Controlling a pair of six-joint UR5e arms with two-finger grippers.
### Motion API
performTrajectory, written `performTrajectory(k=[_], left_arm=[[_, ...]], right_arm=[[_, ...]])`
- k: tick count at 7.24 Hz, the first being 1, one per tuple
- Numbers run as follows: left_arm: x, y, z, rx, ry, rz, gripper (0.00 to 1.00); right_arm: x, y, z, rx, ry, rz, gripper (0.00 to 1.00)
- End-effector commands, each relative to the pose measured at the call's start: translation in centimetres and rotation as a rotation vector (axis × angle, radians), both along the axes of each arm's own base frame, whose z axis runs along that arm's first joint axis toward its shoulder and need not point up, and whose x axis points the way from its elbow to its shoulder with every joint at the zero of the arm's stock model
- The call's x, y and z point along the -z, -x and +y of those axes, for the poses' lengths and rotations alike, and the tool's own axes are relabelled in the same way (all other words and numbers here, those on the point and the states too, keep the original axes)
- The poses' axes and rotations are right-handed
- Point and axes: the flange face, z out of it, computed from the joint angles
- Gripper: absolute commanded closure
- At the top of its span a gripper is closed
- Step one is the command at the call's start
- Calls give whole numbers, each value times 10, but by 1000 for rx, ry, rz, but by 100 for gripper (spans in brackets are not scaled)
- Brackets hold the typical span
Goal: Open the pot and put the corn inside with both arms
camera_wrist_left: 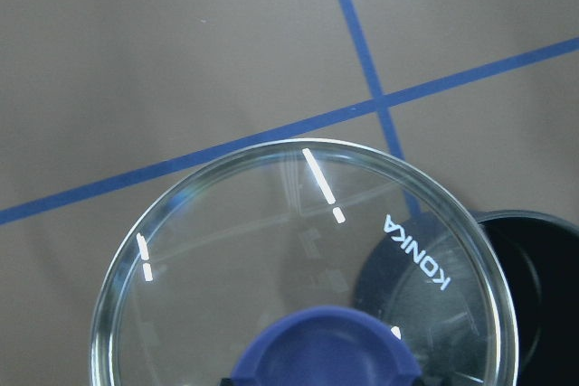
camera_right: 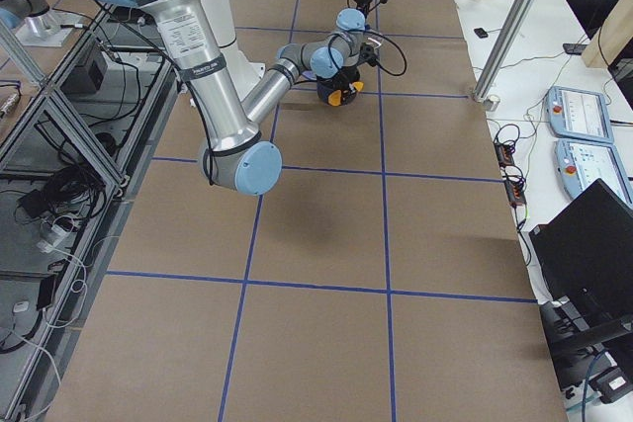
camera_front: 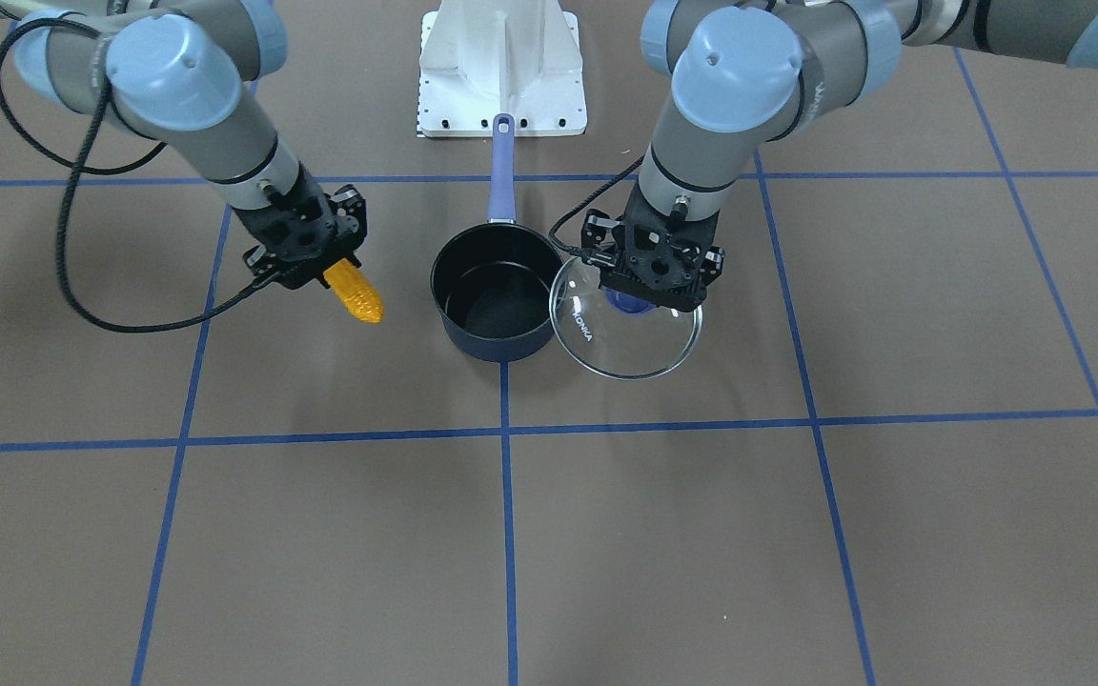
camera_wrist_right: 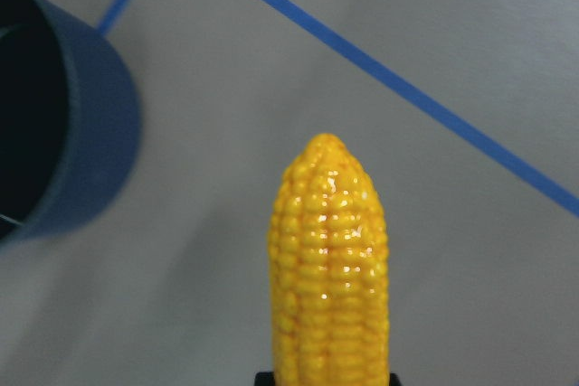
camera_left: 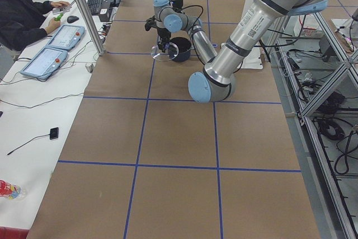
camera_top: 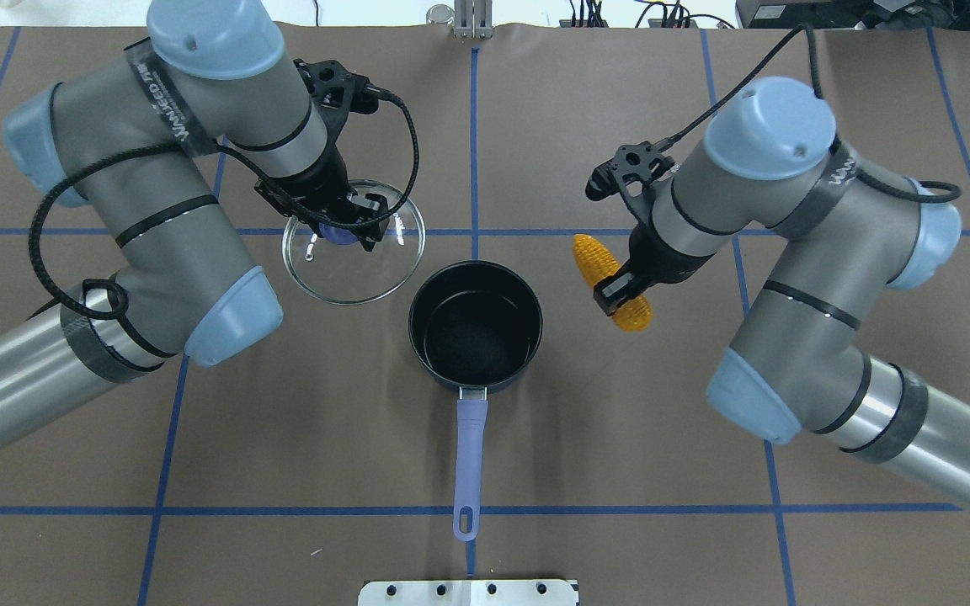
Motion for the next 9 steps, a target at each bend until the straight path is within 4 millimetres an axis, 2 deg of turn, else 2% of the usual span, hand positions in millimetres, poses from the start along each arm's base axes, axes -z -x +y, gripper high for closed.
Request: performTrajectory(k=[1, 2, 3, 4, 5, 6, 7, 9], left_arm=[[-52, 42, -12, -14, -47, -18, 48], [-85, 67, -20, -43, -45, -16, 48], [-111, 95, -30, -62, -59, -25, 48], [-130, 112, -34, -71, -70, -42, 48], [-146, 119, -33, -73, -61, -55, 48], [-169, 124, -28, -94, -73, -63, 48], [-194, 131, -23, -99, -83, -66, 48], [-243, 150, -13, -110, -100, -75, 48]], right_arm=[[55, 38, 28, -18, 13, -53, 62], [70, 50, 30, -15, -5, -61, 62], [84, 71, 31, -11, -18, -57, 62], [90, 81, 37, 2, -23, -59, 60], [90, 81, 37, 2, -23, -61, 47], [91, 81, 37, 1, -26, -63, 22], [93, 81, 37, 1, -29, -68, 1], [99, 78, 34, -5, -38, -82, 0]])
